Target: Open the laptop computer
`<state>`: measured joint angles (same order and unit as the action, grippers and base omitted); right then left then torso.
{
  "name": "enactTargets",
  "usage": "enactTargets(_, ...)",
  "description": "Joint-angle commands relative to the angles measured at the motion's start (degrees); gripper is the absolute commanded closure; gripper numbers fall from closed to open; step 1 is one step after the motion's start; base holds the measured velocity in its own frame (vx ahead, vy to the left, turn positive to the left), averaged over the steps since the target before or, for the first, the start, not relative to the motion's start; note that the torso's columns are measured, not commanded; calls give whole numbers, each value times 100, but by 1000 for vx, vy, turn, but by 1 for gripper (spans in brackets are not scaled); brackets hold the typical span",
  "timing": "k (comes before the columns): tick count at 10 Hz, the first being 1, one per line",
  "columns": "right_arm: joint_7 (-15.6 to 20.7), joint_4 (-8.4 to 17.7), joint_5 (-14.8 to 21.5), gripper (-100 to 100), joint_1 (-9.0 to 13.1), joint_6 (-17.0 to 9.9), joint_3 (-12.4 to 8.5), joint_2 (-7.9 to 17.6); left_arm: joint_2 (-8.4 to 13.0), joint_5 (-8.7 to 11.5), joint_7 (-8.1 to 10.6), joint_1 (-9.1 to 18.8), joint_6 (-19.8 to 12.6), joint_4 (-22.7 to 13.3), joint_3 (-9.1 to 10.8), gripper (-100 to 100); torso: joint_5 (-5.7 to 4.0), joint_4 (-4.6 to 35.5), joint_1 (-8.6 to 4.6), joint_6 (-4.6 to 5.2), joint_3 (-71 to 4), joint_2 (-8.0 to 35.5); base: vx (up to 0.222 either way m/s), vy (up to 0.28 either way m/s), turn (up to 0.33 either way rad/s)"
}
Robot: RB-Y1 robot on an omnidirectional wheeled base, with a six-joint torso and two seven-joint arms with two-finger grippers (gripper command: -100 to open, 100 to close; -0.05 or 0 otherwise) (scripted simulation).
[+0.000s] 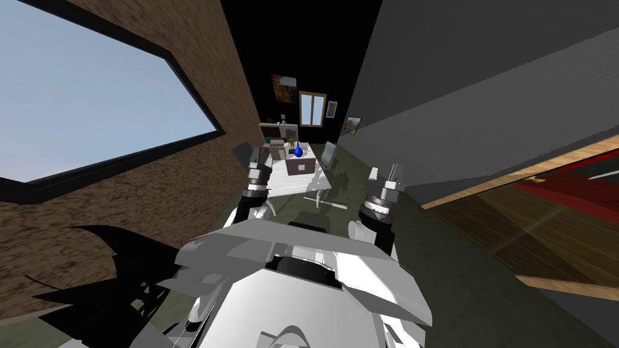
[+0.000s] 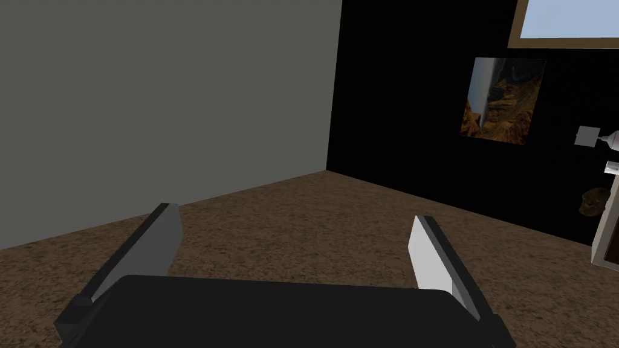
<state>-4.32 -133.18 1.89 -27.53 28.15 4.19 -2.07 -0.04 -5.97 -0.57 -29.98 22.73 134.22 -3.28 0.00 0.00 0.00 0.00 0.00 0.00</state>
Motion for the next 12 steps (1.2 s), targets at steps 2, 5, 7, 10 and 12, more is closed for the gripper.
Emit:
enactTargets(2, 0, 0, 0, 0, 0, 0, 0, 0, 0, 0, 0, 0, 0, 0, 0, 0, 0, 600, 0, 0, -1200, 597, 0, 0, 0)
enactTargets(5, 0, -1, 0, 0, 0, 0, 0, 0, 0, 0, 0, 0, 0, 1, 0, 0, 0, 1846, 0, 0, -3692, 1845, 0, 0, 0)
enactTargets(7, 0, -2, 0, 0, 0, 0, 0, 0, 0, 0, 0, 0, 1, 1, 0, 0, 0, 2691, 0, 0, -5381, 2693, 0, 0, 0)
enactTargets(10, 0, -2, 0, 0, 0, 1, 0, 0, 215, 0, 2, 47, -42, -44, 12, -100, 0, 3960, 0, 0, -7919, 3962, 4, -1, 4)
enactTargets(12, 0, 1, 0, 0, -1, 0, 0, 0, 489, 0, 6, 155, -141, -150, 41, -100, 0, 4204, -1, 0, -8428, 4204, 21, -14, 17)
